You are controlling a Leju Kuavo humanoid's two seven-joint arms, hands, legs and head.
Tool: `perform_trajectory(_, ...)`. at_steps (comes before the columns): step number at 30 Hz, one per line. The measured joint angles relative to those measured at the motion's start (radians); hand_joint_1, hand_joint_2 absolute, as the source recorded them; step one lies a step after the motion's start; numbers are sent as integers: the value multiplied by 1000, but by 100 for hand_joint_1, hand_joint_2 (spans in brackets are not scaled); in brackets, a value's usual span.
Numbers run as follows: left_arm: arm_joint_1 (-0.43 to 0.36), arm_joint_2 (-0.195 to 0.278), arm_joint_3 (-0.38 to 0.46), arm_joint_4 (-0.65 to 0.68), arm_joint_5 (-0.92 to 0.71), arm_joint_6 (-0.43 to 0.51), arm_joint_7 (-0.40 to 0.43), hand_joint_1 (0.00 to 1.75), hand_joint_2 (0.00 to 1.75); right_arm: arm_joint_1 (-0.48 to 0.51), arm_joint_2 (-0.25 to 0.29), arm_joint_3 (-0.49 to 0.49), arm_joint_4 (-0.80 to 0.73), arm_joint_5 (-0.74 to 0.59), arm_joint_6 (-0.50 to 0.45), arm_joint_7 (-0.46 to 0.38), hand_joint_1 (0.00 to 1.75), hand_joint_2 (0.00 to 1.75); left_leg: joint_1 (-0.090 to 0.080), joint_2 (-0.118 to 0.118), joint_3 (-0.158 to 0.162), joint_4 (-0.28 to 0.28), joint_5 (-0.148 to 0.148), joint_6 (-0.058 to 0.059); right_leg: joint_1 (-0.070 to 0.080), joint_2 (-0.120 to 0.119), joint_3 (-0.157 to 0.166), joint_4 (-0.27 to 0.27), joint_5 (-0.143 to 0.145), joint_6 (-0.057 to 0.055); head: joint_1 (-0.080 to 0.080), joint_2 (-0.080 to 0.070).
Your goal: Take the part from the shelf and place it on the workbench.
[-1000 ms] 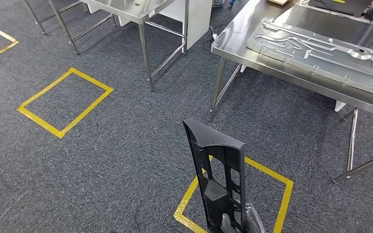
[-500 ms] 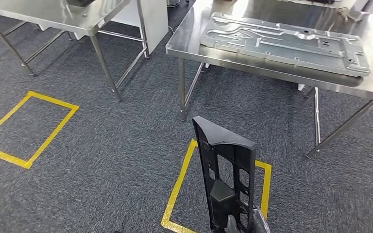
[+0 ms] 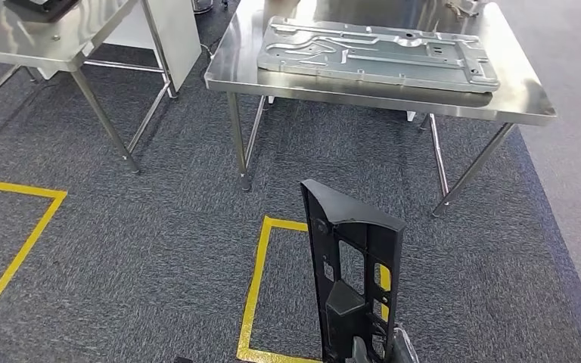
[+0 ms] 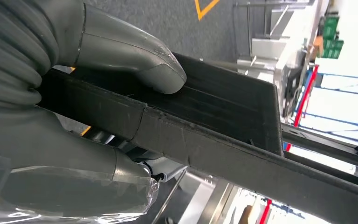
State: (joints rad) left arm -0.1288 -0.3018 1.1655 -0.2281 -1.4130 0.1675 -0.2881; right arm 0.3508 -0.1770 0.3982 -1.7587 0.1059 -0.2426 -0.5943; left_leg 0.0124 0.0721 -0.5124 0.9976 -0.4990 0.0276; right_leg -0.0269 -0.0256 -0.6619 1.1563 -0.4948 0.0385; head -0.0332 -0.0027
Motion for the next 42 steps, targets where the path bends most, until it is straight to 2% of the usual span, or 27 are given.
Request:
perform_trajectory(2, -1, 0, -2, 0, -1, 0, 0, 0, 0, -1, 0, -2, -4, 0, 4, 0, 175, 175, -6, 21, 10, 1, -12, -12, 8, -40, 60, -111, 39, -9, 0, 0)
perform_trajectory(3, -2, 0, -3, 0, -2, 0, 0, 0, 0, -2, 0, -3, -7, 1, 5, 0, 175, 175, -8, 30, 14, 1, -17, -18, 12, -51, 73, -135, 41, -15, 0, 0)
perform_trajectory(5, -6, 0, -7, 0, -4, 0, 1, 0, 0, 0, 0, -5, -10, 1, 6, 0, 175, 175, -10, 49, 25, -1, -24, -30, 16, -33, 73, -140, 35, -27, 0, 0)
perform_trajectory(6, -8, 0, -10, 0, -7, 0, 1, 0, 0, 3, 0, -6, -12, 2, 5, 1, 175, 175, -8, 47, 30, 2, -30, -36, 15, -21, 74, -142, 35, -32, 0, 0)
perform_trajectory(8, -11, 0, -17, 0, -12, -2, 4, 0, 0, 5, -4, -8, -17, 9, 1, 3, 175, 175, -5, 4, 13, 51, -64, -47, 10, -2, 78, -149, 38, -44, 0, 0)
perform_trajectory(10, -11, 0, -22, 0, -15, -3, 7, 0, 0, 4, -8, -9, -20, 22, -7, 6, 175, 175, -3, -49, -50, 177, -125, -52, 10, 13, 81, -150, 36, -55, 0, 0)
perform_trajectory(11, -10, 0, -23, 0, -16, -3, 9, 0, 0, 4, -9, -9, -20, 29, -10, 9, 175, 175, -3, -59, -86, 243, -147, -53, 12, 22, 81, -150, 35, -59, 0, 0)
perform_trajectory(12, -10, 0, -24, 0, -18, -3, 10, 0, 0, 5, -9, -9, -20, 34, -13, 11, 175, 175, -3, -63, -112, 284, -151, -53, 14, 31, 83, -149, 33, -60, 0, 0)
perform_trajectory(13, -9, 0, -25, 0, -19, -3, 11, 0, 0, 6, -9, -9, -20, 39, -14, 14, 175, 175, -3, -64, -123, 289, -134, -52, 15, 40, 86, -147, 31, -60, 0, 0)
perform_trajectory(14, -9, 0, -27, 0, -20, -3, 11, 0, 0, 6, -9, -9, -21, 42, -14, 17, 175, 175, -3, -64, -115, 255, -99, -49, 16, 47, 89, -145, 28, -60, 0, 0)
perform_trajectory(15, -10, 1, -29, 0, -21, -3, 11, 0, 0, 6, -9, -9, -23, 45, -15, 20, 175, 175, -3, -65, -94, 193, -54, -45, 17, 52, 92, -143, 25, -58, 0, 0)
perform_trajectory(17, -15, 1, -34, 0, -21, -3, 15, 0, 0, 5, -9, -9, -26, 52, -17, 25, 175, 175, -7, -71, -51, 78, 0, -33, 19, 59, 94, -136, 18, -51, 0, 0)
perform_trajectory(18, -18, 2, -37, 0, -22, -3, 20, 0, 0, 3, -9, -9, -27, 56, -20, 28, 175, 175, -10, -73, -40, 47, 8, -27, 20, 60, 93, -134, 16, -46, 0, 0)
perform_trajectory(22, -24, 1, -48, 0, -22, -3, 34, 0, 0, -4, -9, -9, -27, 67, -31, 41, 175, 175, -6, -72, -33, 19, 15, -5, 19, 56, 87, -128, 11, -25, 0, 0)
perform_trajectory(24, -27, 0, -49, 0, -22, -2, 37, 0, 0, -9, -8, -9, -27, 73, -34, 44, 175, 175, -2, -68, -29, 8, 21, 6, 15, 44, 53, -57, -33, -18, 0, 0)
perform_trajectory(26, -28, 0, -50, 0, -22, -1, 41, 0, 0, -14, -5, -8, -26, 85, -44, 55, 175, 175, -2, -64, -30, 8, 20, 10, 10, 36, -11, 69, -89, -11, 0, 0)
perform_trajectory(27, -28, 0, -51, 0, -22, -1, 43, 0, 0, -14, -4, -8, -25, 92, -51, 63, 175, 175, -3, -63, -29, 8, 17, 10, 7, 34, -36, 115, -100, -7, 0, 0)
perform_trajectory(28, -28, 0, -53, 0, -22, -1, 45, 0, 0, -15, -3, -8, -24, 99, -58, 71, 175, 175, -2, -62, -28, 8, 15, 9, 3, 32, -45, 127, -90, -4, 0, 0)
perform_trajectory(29, -28, 0, -54, 0, -22, -1, 45, 0, 0, -16, -3, -8, -23, 106, -63, 78, 175, 175, -2, -62, -24, 8, 12, 6, 0, 30, -34, 102, -64, -2, 0, 0)
perform_trajectory(31, -29, 0, -59, 0, -22, -1, 46, 0, 0, -21, -3, -8, -22, 116, -73, 88, 175, 175, -1, -62, -15, 9, 3, -3, -6, 22, 29, -25, 4, 1, 0, 0)
perform_trajectory(32, -30, 0, -61, 0, -22, -1, 48, 0, 0, -25, -3, -7, -21, 119, -77, 92, 175, 175, -2, -61, -12, 11, -3, -10, -5, 19, 58, -82, 20, -1, 0, 0)
perform_trajectory(33, -31, 0, -64, 0, -22, -1, 52, 0, 0, -29, -3, -6, -20, 120, -81, 96, 175, 175, -4, -61, -11, 12, -8, -16, -3, 16, 76, -118, 25, -4, 0, 0)
perform_trajectory(36, -39, 0, -72, 0, -21, -2, 63, 0, 0, -34, -3, -5, -15, 121, -89, 106, 175, 175, -6, -59, -2, 9, -19, -36, 3, 19, 88, -136, 11, -24, 0, 0)
perform_trajectory(38, -43, 0, -73, 0, -21, -2, 64, 0, 0, -36, -6, -4, -13, 121, -92, 109, 175, 175, -3, -59, -6, 39, -37, -47, 2, 22, 100, -141, 6, -39, 0, 0)
perform_trajectory(39, -45, 0, -74, 0, -20, -1, 65, 0, 0, -39, -7, -4, -11, 121, -95, 110, 175, 175, -1, -61, -26, 84, -56, -51, 1, 22, 108, -143, 3, -46, 0, 0)
perform_trajectory(41, -44, 0, -74, 0, -17, 1, 70, 0, 0, -45, -9, -1, -4, 120, -103, 115, 175, 175, -1, -63, -106, 222, -102, -54, 7, 24, 120, -143, -8, -56, 0, 0)
perform_trajectory(42, -43, 0, -74, 0, -16, 3, 74, 0, 0, -47, -9, 1, 1, 120, -109, 120, 175, 175, -1, -63, -148, 282, -113, -53, 10, 25, 126, -143, -15, -59, 0, 0)
